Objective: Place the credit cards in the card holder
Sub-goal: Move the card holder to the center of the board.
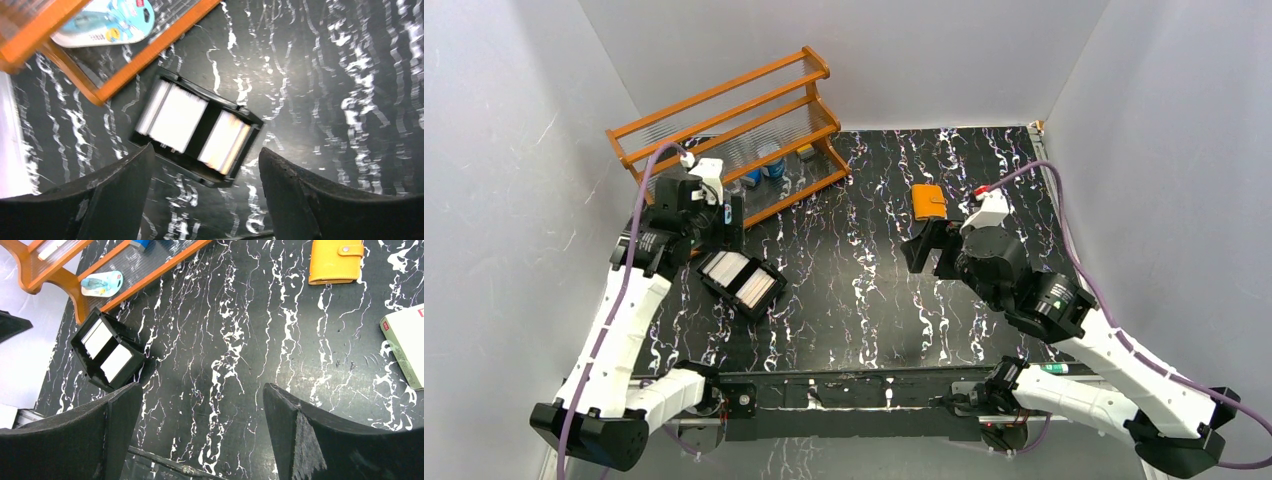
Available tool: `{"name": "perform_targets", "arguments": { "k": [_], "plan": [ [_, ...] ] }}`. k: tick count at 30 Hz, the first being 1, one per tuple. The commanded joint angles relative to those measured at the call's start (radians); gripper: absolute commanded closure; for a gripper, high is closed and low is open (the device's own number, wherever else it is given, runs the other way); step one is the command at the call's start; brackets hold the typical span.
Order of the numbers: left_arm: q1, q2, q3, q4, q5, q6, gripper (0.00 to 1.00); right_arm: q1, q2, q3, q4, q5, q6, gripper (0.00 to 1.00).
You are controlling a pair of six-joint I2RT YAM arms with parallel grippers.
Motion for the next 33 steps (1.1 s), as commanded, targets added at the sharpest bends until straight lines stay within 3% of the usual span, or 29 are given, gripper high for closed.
{"name": "perform_targets", "arguments": {
  "k": [1,4,6,14,22,27,33],
  "plan": [
    [0.006,-0.05,-0.104,0.1,-0.047,0.28,0.27,0.007,-0.046,0.011,0.056,0.006,-0.04,0.02],
    [0.005,-0.077,-0.201,0.138,-0.025,0.326,0.28,0.007,-0.062,0.019,0.055,-0.001,-0.047,0.02],
    [0.006,-0.07,-0.244,0.158,-0.001,0.362,0.36,0.007,-0.07,0.02,0.059,-0.016,-0.059,0.02],
    [0.005,0.051,-0.283,0.231,0.063,0.426,0.42,0.007,-0.075,0.025,0.07,-0.014,-0.101,0.02],
    [0.006,0.117,-0.347,0.318,-0.032,0.448,0.46,0.006,-0.09,0.019,0.069,0.012,-0.126,0.02],
    [0.005,0.129,-0.413,0.37,-0.06,0.44,0.45,0.007,-0.11,0.016,0.082,0.018,-0.135,0.02],
    [0.003,0.121,-0.46,0.413,0.017,0.441,0.38,0.006,-0.125,0.014,0.079,0.021,-0.136,0.02]
  ]
}}
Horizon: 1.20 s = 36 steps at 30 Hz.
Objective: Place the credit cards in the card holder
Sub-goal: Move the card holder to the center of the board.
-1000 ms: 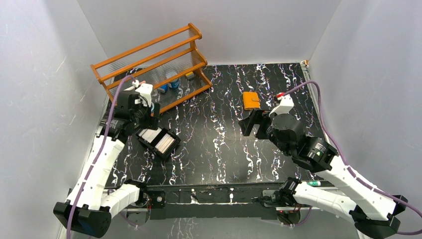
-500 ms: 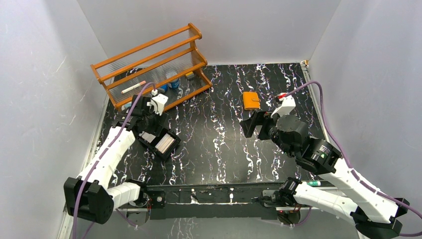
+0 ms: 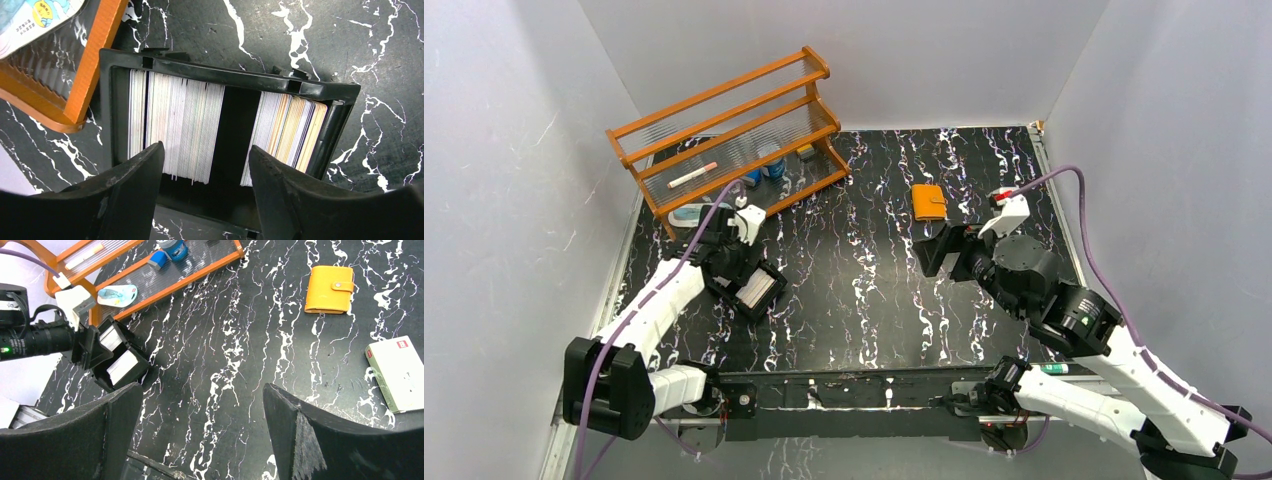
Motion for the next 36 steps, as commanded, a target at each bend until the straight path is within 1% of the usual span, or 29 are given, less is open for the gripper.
{"name": "perform_targets", "arguments": {
  "k": [1,4,9,13,18,23,24,26,27,29,31,34,36],
  "plan": [
    [0.004,-0.003,-0.033,0.051,0.02,0.007,0.36,0.007,-0.02,0.017,0.056,0.03,-0.019,0.02],
    [0.005,0.017,-0.047,0.076,-0.032,0.016,0.35,0.006,-0.017,0.024,0.054,0.039,-0.027,0.02],
    [-0.008,0.06,-0.037,0.105,-0.15,0.042,0.41,0.006,0.023,0.053,0.018,0.036,-0.042,0.02],
    [-0.014,0.067,-0.049,0.125,-0.181,0.052,0.43,0.006,0.029,0.051,0.011,0.027,-0.048,0.02],
    [-0.02,0.062,-0.066,0.15,-0.152,0.036,0.44,0.007,0.028,0.048,0.017,0.033,-0.049,0.02],
    [-0.026,0.086,-0.076,0.156,-0.148,0.025,0.39,0.007,0.035,0.036,0.023,0.006,-0.036,0.02],
    [-0.028,0.087,-0.074,0.155,-0.146,0.016,0.39,0.007,0.041,0.032,0.024,0.014,-0.03,0.02],
    [-0.031,0.083,-0.071,0.154,-0.143,0.001,0.38,0.007,0.055,0.027,-0.011,0.1,0.043,0.02],
    [-0.034,0.075,-0.069,0.151,-0.142,-0.007,0.38,0.007,0.063,0.02,-0.019,0.132,0.055,0.02],
    [-0.037,0.052,-0.062,0.143,-0.131,-0.036,0.38,0.007,0.084,-0.003,0.022,0.146,0.006,0.02],
    [-0.037,0.012,-0.047,0.137,-0.111,-0.077,0.37,0.007,0.146,-0.007,0.033,0.175,-0.031,0.02],
    [-0.037,-0.039,-0.004,0.112,-0.07,-0.136,0.36,0.006,0.271,0.013,0.023,0.266,-0.056,0.02],
    [-0.037,-0.066,0.037,0.09,-0.036,-0.166,0.35,-0.023,0.363,0.027,0.039,0.3,-0.083,0.02]
  ]
}}
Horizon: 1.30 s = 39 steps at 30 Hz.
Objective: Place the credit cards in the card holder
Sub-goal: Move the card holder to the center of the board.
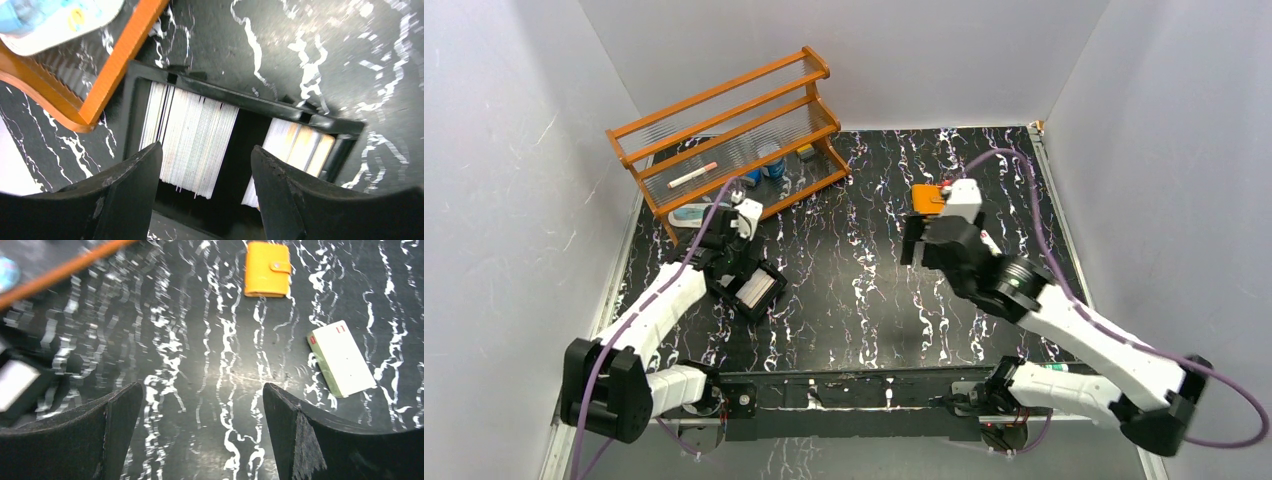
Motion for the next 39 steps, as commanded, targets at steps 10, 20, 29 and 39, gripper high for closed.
{"name": "perform_targets", "arguments": {
  "k": [10,20,29,39],
  "plan": [
    [-0.004,-0.116,0.299,-0.252,0.255,-0.388,0.3,-0.553,0.505,0.061,0.362,-0.216,-0.269,0.27],
    [-0.004,-0.222,0.269,-0.3,0.421,-0.484,0.32,-0.758,0.871,0.277,0.393,-0.516,-0.314,0.5],
    [-0.005,-0.228,0.238,-0.3,0.447,-0.49,0.32,-0.758,1.053,0.422,0.375,-0.62,-0.34,0.48],
    [-0.005,-0.233,0.241,-0.308,0.458,-0.481,0.32,-0.757,1.221,0.515,0.302,-0.643,-0.339,0.45]
  ]
}}
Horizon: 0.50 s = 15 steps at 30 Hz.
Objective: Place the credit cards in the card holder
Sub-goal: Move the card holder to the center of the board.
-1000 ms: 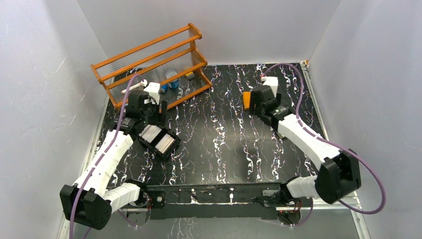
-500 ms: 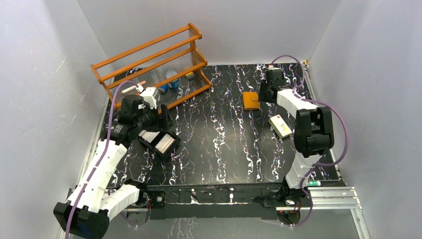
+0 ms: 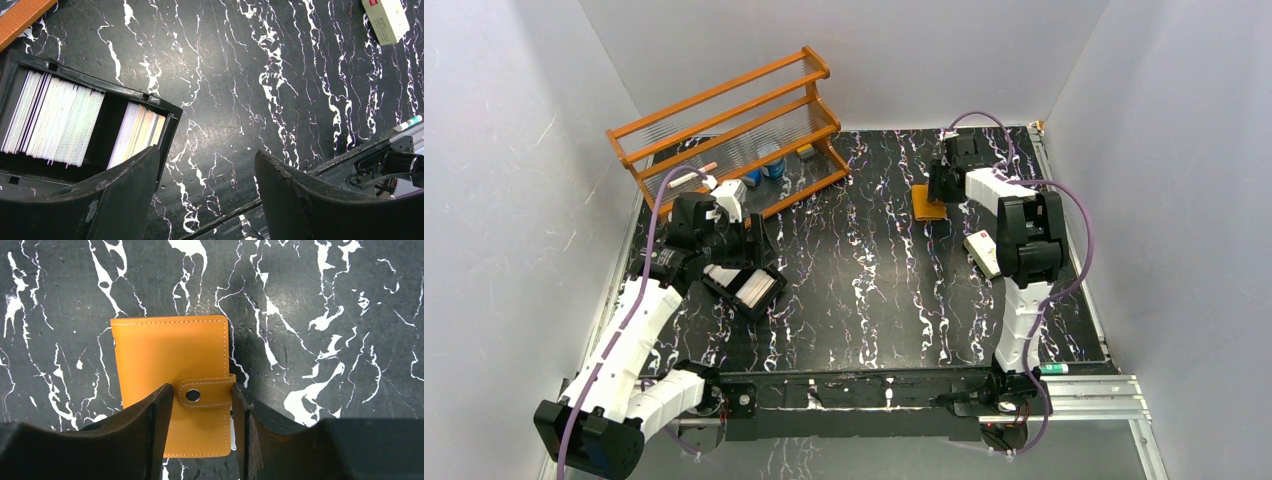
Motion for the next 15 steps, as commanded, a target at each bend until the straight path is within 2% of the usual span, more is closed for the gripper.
{"name": "perform_targets", "arguments": {
  "k": [1,6,11,15],
  "plan": [
    [-0.005,-0.022,-0.006,-0.027,0.033,-0.002,0.32,0.001,0.051,0.054,-0.057,0.009,-0.018,0.46],
    [-0.003,-0.047,-0.014,-0.039,0.041,-0.022,0.33,0.007,0.041,0.037,-0.103,0.056,-0.028,0.69],
    [-0.004,-0.05,-0.002,-0.05,0.03,-0.033,0.36,0.027,-0.014,0.016,-0.109,0.082,-0.039,0.99],
    [-0.003,-0.052,0.006,-0.058,0.036,-0.058,0.38,0.053,-0.07,0.005,-0.144,0.062,-0.026,1.0]
  ]
}}
